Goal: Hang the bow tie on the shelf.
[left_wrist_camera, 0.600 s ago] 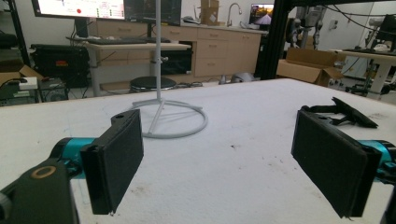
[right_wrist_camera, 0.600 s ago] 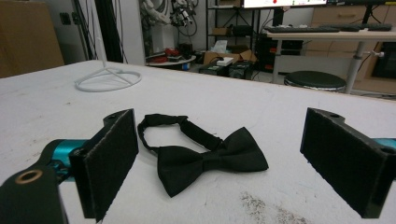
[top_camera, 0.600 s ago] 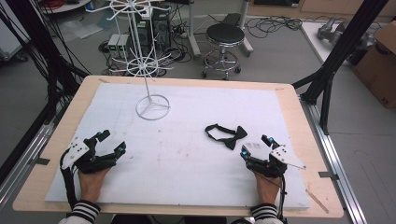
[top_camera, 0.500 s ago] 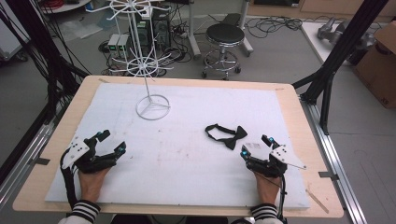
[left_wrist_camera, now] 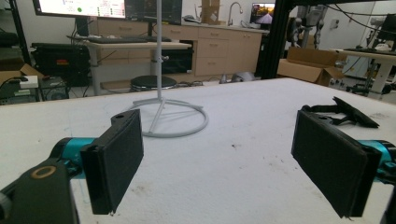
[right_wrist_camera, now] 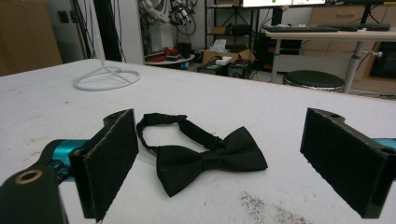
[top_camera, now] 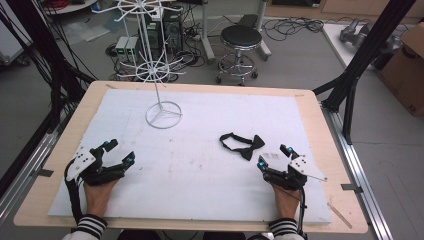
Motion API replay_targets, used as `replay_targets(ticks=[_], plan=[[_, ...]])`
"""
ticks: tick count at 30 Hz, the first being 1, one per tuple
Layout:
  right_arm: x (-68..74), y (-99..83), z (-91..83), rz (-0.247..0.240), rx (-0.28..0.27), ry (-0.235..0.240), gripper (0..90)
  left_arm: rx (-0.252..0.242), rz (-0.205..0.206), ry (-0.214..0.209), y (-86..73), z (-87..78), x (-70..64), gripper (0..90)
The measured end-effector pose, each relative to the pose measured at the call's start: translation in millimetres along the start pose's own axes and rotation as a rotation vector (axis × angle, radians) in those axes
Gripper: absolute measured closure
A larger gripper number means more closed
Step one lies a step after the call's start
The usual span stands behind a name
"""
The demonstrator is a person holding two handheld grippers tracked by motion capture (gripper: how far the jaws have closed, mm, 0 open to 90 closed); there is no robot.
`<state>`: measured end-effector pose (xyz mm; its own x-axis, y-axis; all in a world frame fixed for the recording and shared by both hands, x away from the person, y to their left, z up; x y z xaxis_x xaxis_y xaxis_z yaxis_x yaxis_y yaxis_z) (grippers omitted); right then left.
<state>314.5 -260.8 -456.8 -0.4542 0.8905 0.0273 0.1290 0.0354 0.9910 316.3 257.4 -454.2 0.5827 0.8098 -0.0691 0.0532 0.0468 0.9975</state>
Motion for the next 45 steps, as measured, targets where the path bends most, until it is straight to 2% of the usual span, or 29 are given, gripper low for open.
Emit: replay_targets(ticks=[11,12,17,23,24,25,26,27,28,31,32,33,34,35,36,37,38,40,42,45], plan=[[-3.1,0.7,0.5,0.031,0.006,-0.022,10.3,-0.006,0.001,-0.001,0.0,-0.4,-0.3,17.2],[-3.9,0.8,0.6,0.033,0.035,-0.027,10.3,-0.007,0.0,-0.001,0.1,-0.3,-0.4,17.2],[-4.5,4.4,1.2,0.039,0.064,-0.018,10.3,-0.006,0.001,-0.002,0.0,-0.3,-0.5,17.2],[-7.4,20.6,5.8,0.023,0.119,0.0,10.3,-0.006,-0.003,-0.002,0.0,-0.7,-0.3,17.2],[-8.1,26.2,9.1,0.025,0.146,0.017,10.3,-0.007,-0.004,-0.002,0.0,-0.6,-0.2,17.2],[-8.1,26.2,9.1,0.025,0.146,0.017,10.3,-0.007,-0.004,-0.002,0.0,-0.6,-0.2,17.2],[-8.0,32.0,13.1,0.012,0.189,0.041,10.3,-0.006,-0.003,-0.002,0.0,-0.7,-0.2,17.2],[-8.0,32.0,13.1,0.012,0.189,0.041,10.3,-0.007,-0.002,-0.003,0.0,-0.7,-0.3,17.2],[-8.0,38.0,17.5,-0.015,0.219,0.064,10.3,-0.006,-0.002,-0.003,0.1,-0.8,-0.3,17.2],[-9.1,43.6,22.0,-0.028,0.235,0.089,10.3,-0.008,-0.003,-0.003,0.1,-0.7,-0.1,17.2],[-10.9,48.2,27.1,0.001,0.273,0.12,10.3,-0.009,-0.005,-0.004,0.0,-0.7,-0.2,17.2],[-10.9,48.2,27.1,0.001,0.273,0.12,10.3,-0.008,-0.004,-0.003,0.1,-0.7,0.0,17.2],[-12.9,53.5,32.5,-0.005,0.308,0.146,10.3,-0.008,-0.003,-0.001,0.1,-0.7,0.4,17.2],[-12.9,53.5,32.5,-0.005,0.308,0.146,10.3,-0.012,-0.008,0.0,0.2,-0.6,0.3,17.2],[-14.3,59.5,37.5,-0.026,0.341,0.179,10.4,-0.012,-0.009,0.0,0.2,-0.7,0.5,17.2],[-14.3,59.5,37.5,-0.026,0.341,0.179,10.4,-0.012,-0.01,0.0,0.2,-0.7,0.5,17.2],[-15.5,65.0,42.5,-0.034,0.371,0.213,10.4,-0.012,-0.01,0.0,0.2,-0.7,0.5,17.2],[-16.6,67.2,45.5,-0.041,0.385,0.221,10.4,-0.012,-0.01,0.0,0.2,-0.7,0.6,17.2],[-18.6,72.6,55.3,-0.038,0.434,0.246,10.4,-0.012,-0.011,0.0,0.2,-0.7,0.7,17.2],[-19.4,77.5,63.6,-0.05,0.463,0.251,10.4,-0.012,-0.011,-0.001,0.2,-0.8,0.7,17.3]])
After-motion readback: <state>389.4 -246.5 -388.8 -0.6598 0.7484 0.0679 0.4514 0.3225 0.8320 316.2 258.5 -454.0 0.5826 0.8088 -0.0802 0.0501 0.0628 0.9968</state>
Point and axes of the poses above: each handheld gripper's, and its own axes: z roughly forward along the jaws, y roughly out of its top, x roughly to its left, the point moved 4 cm from there along z, roughly forward along the jaws, and after that the axes turned 1 degree about -y, right-handed, at the moved point
